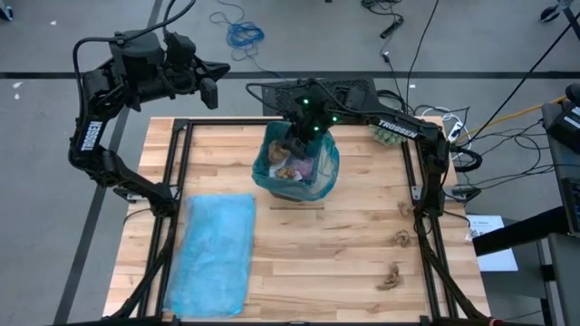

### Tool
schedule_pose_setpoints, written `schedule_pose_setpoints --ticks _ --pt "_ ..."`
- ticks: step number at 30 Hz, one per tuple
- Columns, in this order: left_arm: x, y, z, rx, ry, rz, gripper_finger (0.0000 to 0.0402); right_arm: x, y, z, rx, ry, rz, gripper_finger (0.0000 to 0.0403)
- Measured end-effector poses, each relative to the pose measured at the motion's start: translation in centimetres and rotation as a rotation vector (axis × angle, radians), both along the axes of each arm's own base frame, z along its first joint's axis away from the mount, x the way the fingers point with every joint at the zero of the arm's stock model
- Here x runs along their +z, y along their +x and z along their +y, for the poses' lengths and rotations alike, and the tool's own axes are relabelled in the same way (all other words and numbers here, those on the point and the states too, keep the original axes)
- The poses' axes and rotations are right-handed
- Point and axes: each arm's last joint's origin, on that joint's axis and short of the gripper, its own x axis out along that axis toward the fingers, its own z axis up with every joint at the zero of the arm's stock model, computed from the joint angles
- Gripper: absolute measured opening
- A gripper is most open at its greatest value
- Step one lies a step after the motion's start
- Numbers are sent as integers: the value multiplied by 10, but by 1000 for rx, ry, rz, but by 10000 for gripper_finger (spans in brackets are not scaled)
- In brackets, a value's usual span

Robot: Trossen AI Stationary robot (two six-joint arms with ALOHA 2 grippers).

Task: Place trash/remove bag and relplace
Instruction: Put the brown napkin into the trash bin

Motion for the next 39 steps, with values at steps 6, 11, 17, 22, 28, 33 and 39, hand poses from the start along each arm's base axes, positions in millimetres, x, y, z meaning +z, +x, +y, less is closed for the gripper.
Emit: schedule_pose_setpoints --ticks 6,11,17,22,28,33,39 --pt "0 0 0 14 3 2 0 -1 1 8 177 -150 4 71" --pt "0 0 0 20 5 3 0 -3 2 7 271 -299 9 7" --pt "0 0 0 20 3 3 0 -34 17 -2 353 -330 109 1" --pt "-1 0 0 20 -1 9 0 -69 29 -4 460 -322 234 1" --pt "-3 -1 0 20 -14 33 0 -90 26 -3 562 -283 374 0" --pt "-4 -1 0 20 -15 35 0 -89 21 0 586 -272 403 0" --pt "-3 -1 0 20 -15 34 0 -83 6 15 631 -130 474 0"
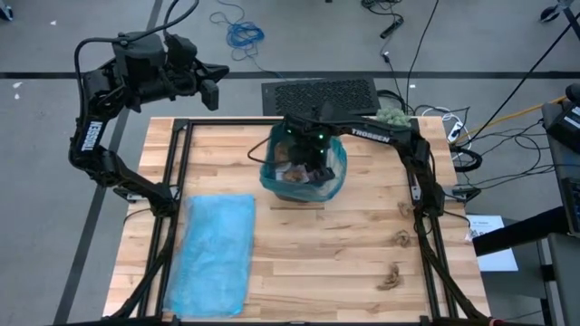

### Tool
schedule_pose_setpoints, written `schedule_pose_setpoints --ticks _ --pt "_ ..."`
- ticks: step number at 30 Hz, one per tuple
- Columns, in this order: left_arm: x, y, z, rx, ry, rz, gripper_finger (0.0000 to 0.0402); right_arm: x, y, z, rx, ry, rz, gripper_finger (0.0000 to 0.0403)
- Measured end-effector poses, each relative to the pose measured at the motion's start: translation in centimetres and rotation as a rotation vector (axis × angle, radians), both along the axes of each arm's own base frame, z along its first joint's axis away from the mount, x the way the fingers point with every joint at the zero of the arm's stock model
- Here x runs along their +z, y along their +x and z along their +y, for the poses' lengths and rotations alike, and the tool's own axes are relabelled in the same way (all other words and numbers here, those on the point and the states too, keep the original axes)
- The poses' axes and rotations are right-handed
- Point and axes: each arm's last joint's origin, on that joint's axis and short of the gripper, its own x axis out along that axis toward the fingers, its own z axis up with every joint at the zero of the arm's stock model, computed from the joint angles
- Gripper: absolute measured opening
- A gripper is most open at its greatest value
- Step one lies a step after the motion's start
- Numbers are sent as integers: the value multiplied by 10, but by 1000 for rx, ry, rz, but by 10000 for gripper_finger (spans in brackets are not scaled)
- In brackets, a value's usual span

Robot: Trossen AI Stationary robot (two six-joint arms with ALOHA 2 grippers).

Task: Place trash/remove bag and relplace
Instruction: Put the brown napkin into the trash bin

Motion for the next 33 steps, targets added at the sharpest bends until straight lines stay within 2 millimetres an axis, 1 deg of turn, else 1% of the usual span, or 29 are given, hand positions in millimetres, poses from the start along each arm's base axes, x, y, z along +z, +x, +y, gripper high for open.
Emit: schedule_pose_setpoints --ticks 4,8,12,16,21,26,33 --pt "0 0 0 0 1 -1 0 -1 -1 9 -13 30 43 0" --pt "0 0 0 0 1 0 0 0 1 10 1 -29 20 0" --pt "0 0 0 0 1 -1 0 7 4 9 91 -153 -61 0" --pt "0 0 0 0 1 -1 0 11 14 9 192 -265 -179 0" --pt "0 0 0 0 1 -1 0 15 25 4 233 -334 -301 0" --pt "0 0 0 0 2 0 0 8 27 1 230 -327 -285 0" --pt "-4 -1 -1 0 -17 37 0 -17 24 2 244 -292 -198 0"
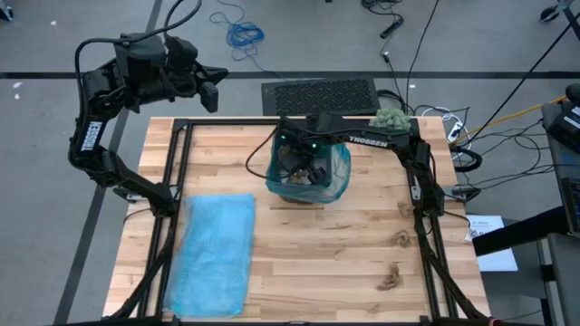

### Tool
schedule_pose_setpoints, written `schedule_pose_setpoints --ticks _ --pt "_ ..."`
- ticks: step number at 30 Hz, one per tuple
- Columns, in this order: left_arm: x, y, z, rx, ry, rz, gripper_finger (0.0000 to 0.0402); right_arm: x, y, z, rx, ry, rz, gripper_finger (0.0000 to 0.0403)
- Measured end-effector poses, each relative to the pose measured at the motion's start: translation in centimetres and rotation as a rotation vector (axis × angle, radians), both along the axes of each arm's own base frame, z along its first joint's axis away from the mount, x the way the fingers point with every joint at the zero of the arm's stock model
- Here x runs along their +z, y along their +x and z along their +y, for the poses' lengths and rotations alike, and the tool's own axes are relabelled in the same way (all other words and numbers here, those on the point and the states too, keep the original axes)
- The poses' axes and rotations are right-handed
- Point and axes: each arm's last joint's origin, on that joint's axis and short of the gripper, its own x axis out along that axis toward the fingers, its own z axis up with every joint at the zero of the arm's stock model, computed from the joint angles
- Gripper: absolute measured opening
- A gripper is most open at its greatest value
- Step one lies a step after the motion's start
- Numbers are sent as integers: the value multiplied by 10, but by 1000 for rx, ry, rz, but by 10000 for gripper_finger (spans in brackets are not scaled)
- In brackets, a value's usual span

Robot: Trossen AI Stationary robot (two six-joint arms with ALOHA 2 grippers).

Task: Place trash/remove bag and relplace
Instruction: Put the brown napkin into the trash bin

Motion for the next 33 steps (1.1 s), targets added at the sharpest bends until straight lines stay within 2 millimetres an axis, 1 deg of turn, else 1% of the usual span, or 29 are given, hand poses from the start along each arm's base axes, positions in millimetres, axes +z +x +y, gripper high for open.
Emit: schedule_pose_setpoints --ticks 3,7,12,19,22,26,33 --pt "-1 0 0 0 -5 11 0 -9 -1 3 12 4 33 0" --pt "-1 0 0 -1 -2 12 0 -19 1 3 43 -6 26 0" --pt "-1 0 0 -2 0 12 0 -36 2 -4 33 -1 14 0" --pt "-1 0 0 -2 0 12 0 -67 -6 -6 -6 57 79 0" --pt "-1 0 0 -2 0 12 0 -74 -8 -5 -13 65 99 0" --pt "-1 0 0 0 -4 9 0 -72 -7 -5 -25 69 96 0" --pt "-1 0 0 3 -3 9 0 -41 0 -6 -30 72 25 0"
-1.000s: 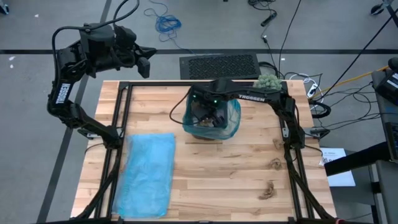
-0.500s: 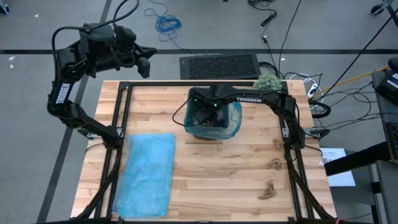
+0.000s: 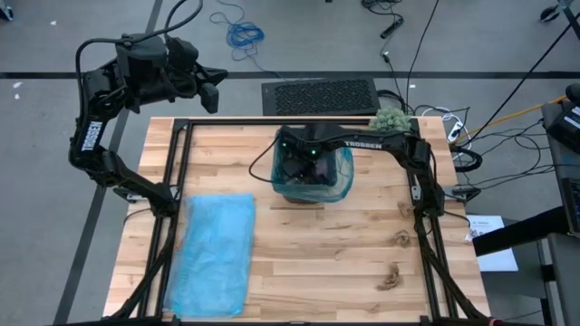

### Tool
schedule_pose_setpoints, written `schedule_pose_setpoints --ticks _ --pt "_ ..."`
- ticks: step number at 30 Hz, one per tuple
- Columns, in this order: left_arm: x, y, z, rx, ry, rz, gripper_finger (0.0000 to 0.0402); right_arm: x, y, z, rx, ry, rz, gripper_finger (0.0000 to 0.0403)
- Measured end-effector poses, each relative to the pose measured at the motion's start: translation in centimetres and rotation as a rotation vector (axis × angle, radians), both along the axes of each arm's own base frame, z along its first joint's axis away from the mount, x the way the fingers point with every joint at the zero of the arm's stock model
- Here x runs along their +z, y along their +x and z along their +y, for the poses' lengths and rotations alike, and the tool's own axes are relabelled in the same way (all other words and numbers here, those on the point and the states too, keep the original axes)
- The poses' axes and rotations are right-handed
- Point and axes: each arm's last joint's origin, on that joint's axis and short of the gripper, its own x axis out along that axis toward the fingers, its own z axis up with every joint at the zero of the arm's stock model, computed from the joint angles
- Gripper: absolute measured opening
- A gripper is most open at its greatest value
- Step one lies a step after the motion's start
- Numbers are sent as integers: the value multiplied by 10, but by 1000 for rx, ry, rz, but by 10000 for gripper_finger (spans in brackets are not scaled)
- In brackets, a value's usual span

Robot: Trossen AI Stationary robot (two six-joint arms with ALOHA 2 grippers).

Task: Place trash/remove bag and relplace
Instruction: Put the brown napkin into the trash bin

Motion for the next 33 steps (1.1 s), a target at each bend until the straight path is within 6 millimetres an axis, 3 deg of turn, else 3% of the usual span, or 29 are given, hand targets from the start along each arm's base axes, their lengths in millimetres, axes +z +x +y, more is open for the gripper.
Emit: schedule_pose_setpoints --ticks 5,18,33 --pt "0 0 0 1 0 0 0 18 1 0 -9 -3 -25 0" --pt "0 0 0 1 0 0 0 30 -9 2 -61 40 73 0" --pt "0 0 0 1 0 0 0 75 -6 1 -95 18 -70 0"
